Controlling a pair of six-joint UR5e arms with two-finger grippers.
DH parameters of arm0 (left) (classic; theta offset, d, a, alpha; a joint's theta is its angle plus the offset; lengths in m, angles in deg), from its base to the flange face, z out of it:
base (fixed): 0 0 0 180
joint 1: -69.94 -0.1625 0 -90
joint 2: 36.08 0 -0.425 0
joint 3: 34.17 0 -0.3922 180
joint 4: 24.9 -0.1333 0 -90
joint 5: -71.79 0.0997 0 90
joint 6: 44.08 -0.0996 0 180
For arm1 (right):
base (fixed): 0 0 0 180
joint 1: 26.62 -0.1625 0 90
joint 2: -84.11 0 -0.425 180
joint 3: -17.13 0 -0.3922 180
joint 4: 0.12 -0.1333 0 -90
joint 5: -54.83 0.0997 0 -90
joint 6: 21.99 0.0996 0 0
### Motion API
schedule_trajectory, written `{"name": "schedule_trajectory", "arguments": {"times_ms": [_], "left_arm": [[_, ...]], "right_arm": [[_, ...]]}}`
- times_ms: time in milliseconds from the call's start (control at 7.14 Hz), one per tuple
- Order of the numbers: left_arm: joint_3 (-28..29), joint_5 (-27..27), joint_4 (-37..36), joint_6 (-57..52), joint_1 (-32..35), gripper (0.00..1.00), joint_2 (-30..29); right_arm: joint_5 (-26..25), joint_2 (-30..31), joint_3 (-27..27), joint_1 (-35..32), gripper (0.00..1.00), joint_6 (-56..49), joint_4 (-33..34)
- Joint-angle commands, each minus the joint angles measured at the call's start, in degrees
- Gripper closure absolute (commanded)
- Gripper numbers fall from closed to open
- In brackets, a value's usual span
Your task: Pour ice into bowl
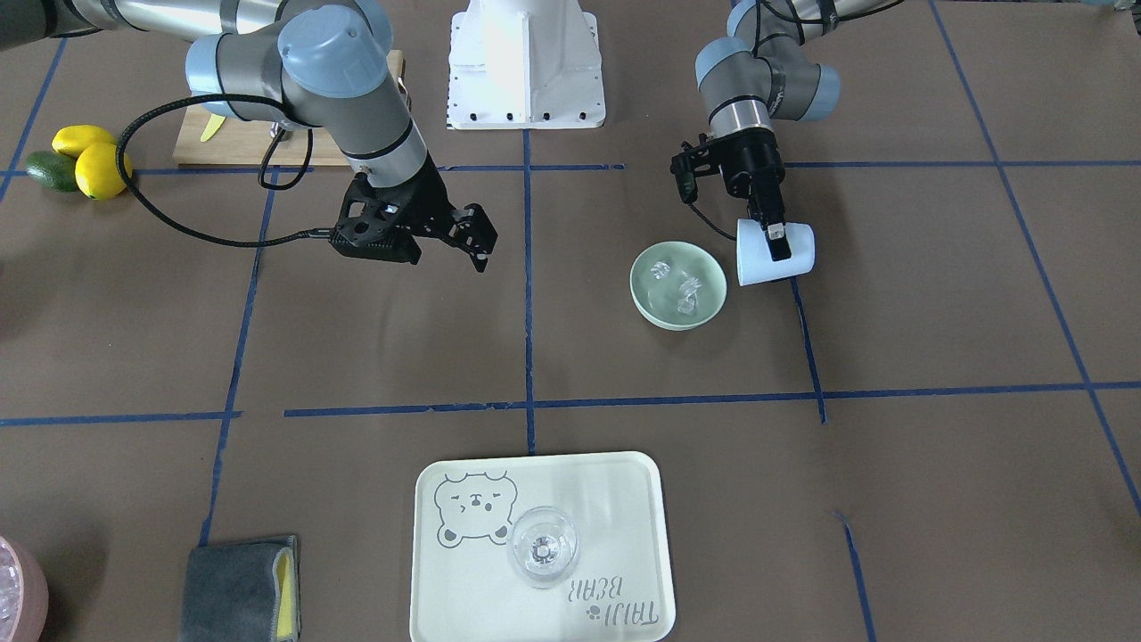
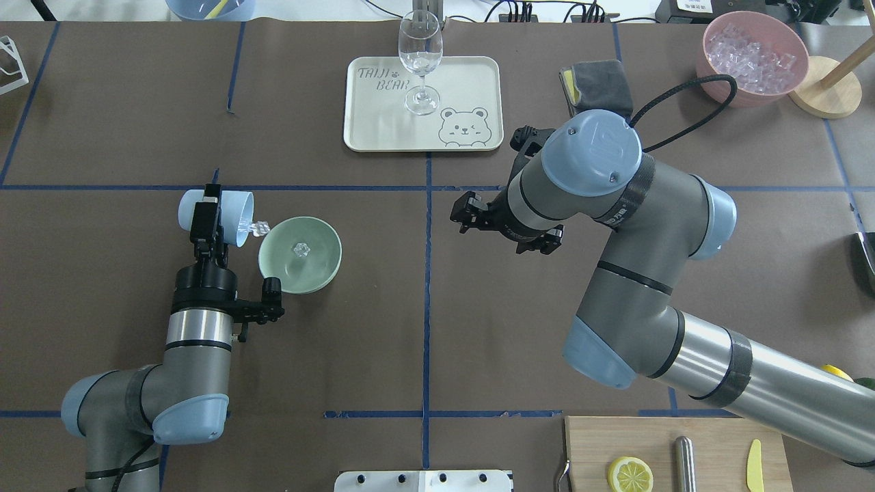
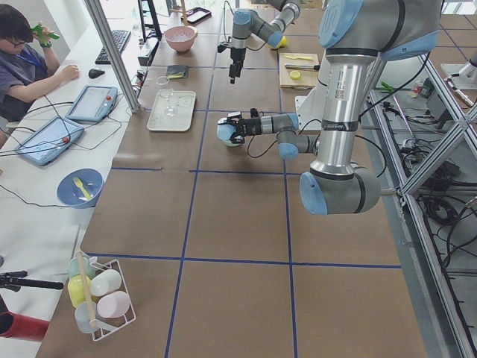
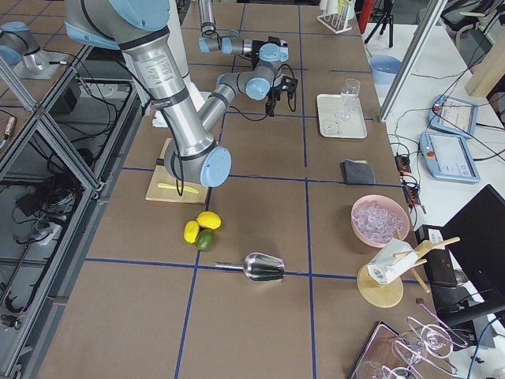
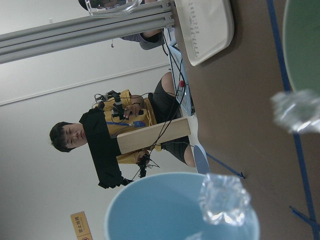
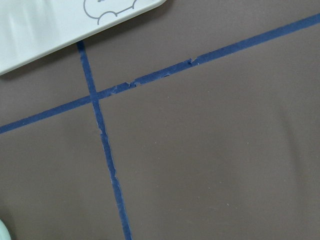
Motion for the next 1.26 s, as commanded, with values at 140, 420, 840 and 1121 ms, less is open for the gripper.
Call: {"name": "schedule_trajectory", "arguments": {"times_ms": [140,420,840,1121], "left_arm": [[-0.2,0.9,0.0,-2.3,-0.2,1.00,-0.2],[-0.3,0.9,0.3,-2.3,-0.2,1.00,-0.3],[-0.5,0.9,1.0,-2.1,-0.2,1.00,-0.3],[-0.1,0.9,10.0,-1.8,-0.2,1.00,-0.3]], "right_arm": [[0.0,0.0,0.0,-0.1,0.00,0.0,-0.3],[0.0,0.0,0.0,0.0,0.00,0.0,-0.3],[0.0,-0.1,0.1,0.0,0.00,0.1,-0.3],[0.0,-0.1,0.1,0.0,0.00,0.1,-0.3]]}}
